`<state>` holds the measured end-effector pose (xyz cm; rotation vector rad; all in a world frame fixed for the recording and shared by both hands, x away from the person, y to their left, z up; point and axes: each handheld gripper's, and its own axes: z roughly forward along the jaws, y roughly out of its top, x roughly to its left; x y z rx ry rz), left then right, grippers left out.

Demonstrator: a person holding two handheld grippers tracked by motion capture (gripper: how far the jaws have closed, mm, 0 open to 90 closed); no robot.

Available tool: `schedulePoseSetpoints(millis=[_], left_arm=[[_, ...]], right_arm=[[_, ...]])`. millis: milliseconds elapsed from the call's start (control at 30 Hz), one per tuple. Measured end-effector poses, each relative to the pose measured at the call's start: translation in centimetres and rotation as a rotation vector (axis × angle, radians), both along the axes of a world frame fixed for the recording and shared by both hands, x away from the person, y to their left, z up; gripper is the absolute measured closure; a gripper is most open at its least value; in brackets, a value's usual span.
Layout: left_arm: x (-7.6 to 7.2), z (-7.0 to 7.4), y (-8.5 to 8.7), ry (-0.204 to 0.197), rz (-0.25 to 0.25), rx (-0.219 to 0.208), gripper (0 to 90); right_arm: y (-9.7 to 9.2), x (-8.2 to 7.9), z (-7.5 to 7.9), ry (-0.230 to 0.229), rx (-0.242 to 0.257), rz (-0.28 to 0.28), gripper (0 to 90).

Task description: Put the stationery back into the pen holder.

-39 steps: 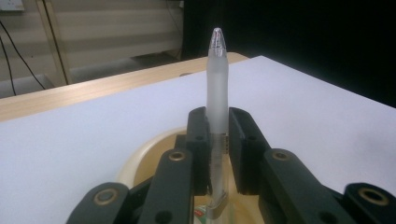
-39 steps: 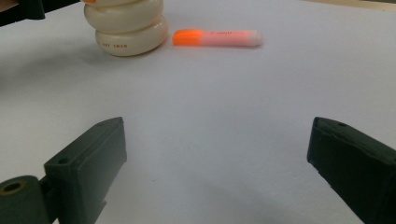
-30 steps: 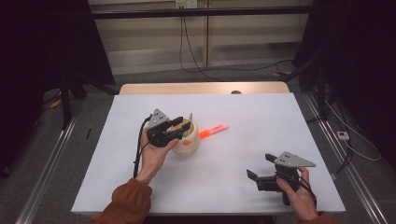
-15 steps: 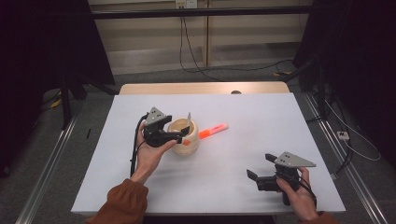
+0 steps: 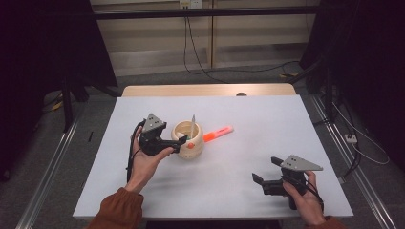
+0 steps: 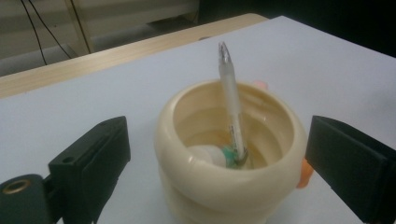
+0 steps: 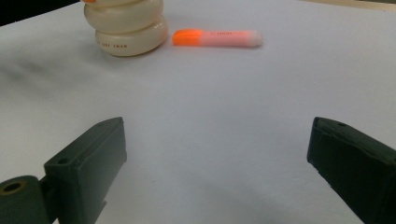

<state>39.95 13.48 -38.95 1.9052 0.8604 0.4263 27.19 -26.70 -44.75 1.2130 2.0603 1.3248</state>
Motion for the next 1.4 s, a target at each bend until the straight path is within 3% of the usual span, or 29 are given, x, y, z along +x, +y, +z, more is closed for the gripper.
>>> schedulePoseSetpoints(millis=[100, 267, 467, 600, 700, 833, 900, 967, 1100, 1133, 1200, 1300, 1400], left_arm=[[-0.4, -0.4, 0.6, 0.007, -0.005, -0.003, 5.8], [-1.4, -1.5, 1.2, 0.017, 0.018, 0.036, 5.9], [-2.5, -2.1, 2.1, 0.028, 0.004, 0.037, 5.3], [-3.7, -2.5, 2.4, 0.007, -0.019, 0.071, 5.3], [-4.6, -2.9, 2.4, 0.023, -0.046, 0.07, 5.3], [-5.6, -3.2, 2.8, 0.039, -0.04, 0.092, 5.5], [-5.9, -3.3, 3.2, 0.026, -0.024, 0.066, 5.9], [-6.1, -3.3, 3.7, 0.041, -0.03, 0.059, 5.9], [-6.7, -3.7, 4.4, 0.049, -0.021, 0.062, 6.0], [-6.9, -3.7, 4.6, 0.061, -0.016, 0.065, 6.0], [-7.6, -3.7, 4.9, 0.036, -0.002, 0.079, 6.2], [-8.3, -3.5, 5.1, 0.038, -0.035, 0.09, 6.3], [-9.1, -3.7, 5.2, 0.034, -0.034, 0.089, 6.3]], right_arm=[[0.0, 0.0, 0.0, -0.002, 0.0, 0.003, 4.6], [0.1, 0.1, -0.1, 0.0, -0.012, 0.01, 4.8], [0.2, 0.1, 0.0, 0.002, -0.01, 0.01, 4.8], [0.1, 0.3, -0.1, 0.019, -0.02, 0.016, 5.5], [0.0, 0.5, 0.0, 0.024, -0.013, 0.021, 5.7], [0.0, 0.7, 0.0, 0.035, 0.004, 0.036, 5.7], [0.0, 0.8, 0.1, 0.049, 0.02, 0.039, 5.8], [-0.1, 1.1, 0.1, 0.055, 0.041, 0.05, 5.9], [0.0, 1.6, 0.1, 0.059, 0.054, 0.049, 6.8], [0.0, 1.8, 0.1, 0.051, 0.052, 0.046, 6.8], [0.1, 2.1, 0.1, 0.043, 0.047, 0.038, 7.2], [0.3, 2.6, 0.2, 0.025, 0.025, 0.029, 7.1], [0.6, 3.2, 0.2, 0.022, 0.005, 0.035, 7.1]])
